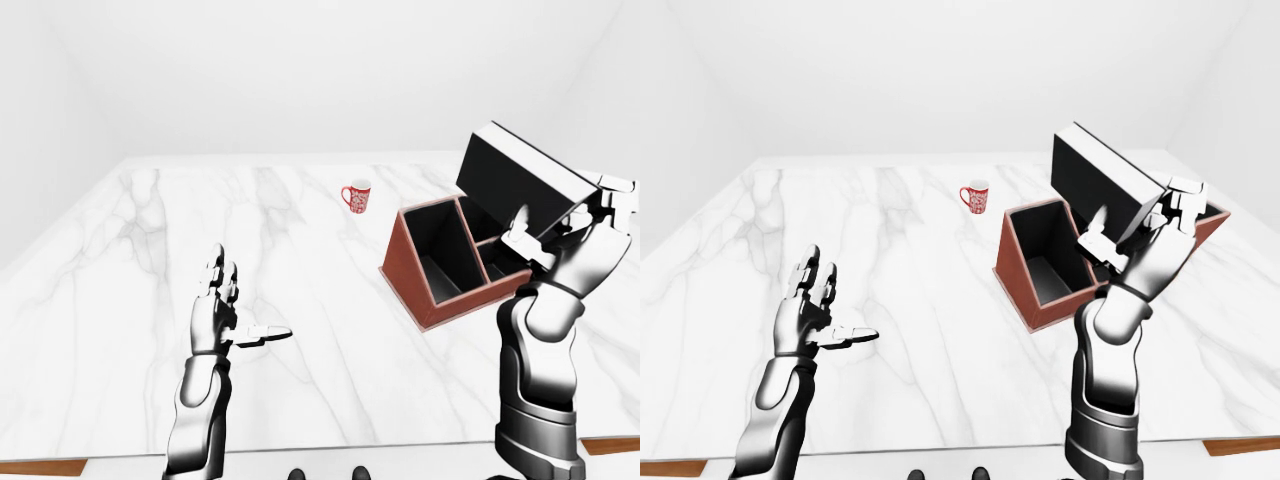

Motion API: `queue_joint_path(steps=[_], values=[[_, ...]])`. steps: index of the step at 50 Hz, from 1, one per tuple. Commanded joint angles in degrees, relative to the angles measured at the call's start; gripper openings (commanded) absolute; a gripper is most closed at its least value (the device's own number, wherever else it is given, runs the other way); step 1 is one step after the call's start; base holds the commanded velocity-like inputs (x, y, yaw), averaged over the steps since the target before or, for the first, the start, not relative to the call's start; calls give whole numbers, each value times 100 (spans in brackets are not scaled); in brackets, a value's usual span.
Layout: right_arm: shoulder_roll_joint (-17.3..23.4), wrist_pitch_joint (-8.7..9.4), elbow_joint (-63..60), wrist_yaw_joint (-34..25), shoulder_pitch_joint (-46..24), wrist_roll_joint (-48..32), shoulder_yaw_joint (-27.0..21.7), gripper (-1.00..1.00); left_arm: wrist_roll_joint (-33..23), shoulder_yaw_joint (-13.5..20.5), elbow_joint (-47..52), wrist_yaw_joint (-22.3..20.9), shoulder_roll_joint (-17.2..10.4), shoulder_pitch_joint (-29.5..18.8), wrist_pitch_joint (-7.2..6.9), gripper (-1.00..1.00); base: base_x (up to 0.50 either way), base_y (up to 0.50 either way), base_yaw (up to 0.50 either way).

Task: Pick up the book and place it in the left compartment of the caddy.

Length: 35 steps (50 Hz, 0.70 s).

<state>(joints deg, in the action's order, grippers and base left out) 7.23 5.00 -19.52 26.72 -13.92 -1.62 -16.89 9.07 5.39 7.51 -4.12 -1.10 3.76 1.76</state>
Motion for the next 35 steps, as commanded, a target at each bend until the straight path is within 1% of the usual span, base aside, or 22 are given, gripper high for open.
queue_joint_path(steps=[1,4,6,7,9,11,13,17,21,25,26,30,32,35], values=[[127,0,-141,76,153,-627,-2,-100,-4,0,-14,-1,2,1,13,100,0,0,0],[183,0,-81,-23,171,-894,124,-100,-6,-1,-9,-1,0,-1,3,100,0,0,0],[193,0,-4,-86,152,-1034,160,-100,-8,-3,-4,-1,-1,1,-1,100,0,0,0],[156,0,44,-118,119,-1047,104,-100,-9,-3,15,1,-1,4,-15,100,0,0,0],[234,0,52,-212,66,-1190,144,-100,-8,-4,44,5,-1,10,-39,100,0,0,0],[302,0,56,-353,39,-1339,177,-100,-8,3,8,-1,-1,-1,-13,100,0,0,0],[324,0,94,-470,33,-1456,208,-100,-6,3,19,1,-1,1,-22,100,0,0,0],[268,0,335,-578,46,-1625,195,-100,-8,-1,51,8,0,5,-58,100,0,0,0],[212,0,794,-526,-4,-1654,166,-100,-12,0,37,9,1,1,-60,100,0,0,0],[238,0,1056,-445,-85,-1611,113,-100,-11,3,22,12,-2,-12,-65,100,0,0,0],[267,0,1182,-389,-124,-1604,80,-100,-18,1,-22,9,-1,-23,-40,100,0,0,0],[289,0,1427,-286,-146,-1532,85,-100,-24,-6,32,22,-4,-18,-105,100,0,0,0],[306,0,1602,-232,-157,-1513,112,-100,-32,-6,-9,21,-3,-30,-82,100,0,0,0],[335,0,1789,-170,-176,-1480,124,-100,-39,-5,-15,28,-6,-37,-93,100,0,0,0]])
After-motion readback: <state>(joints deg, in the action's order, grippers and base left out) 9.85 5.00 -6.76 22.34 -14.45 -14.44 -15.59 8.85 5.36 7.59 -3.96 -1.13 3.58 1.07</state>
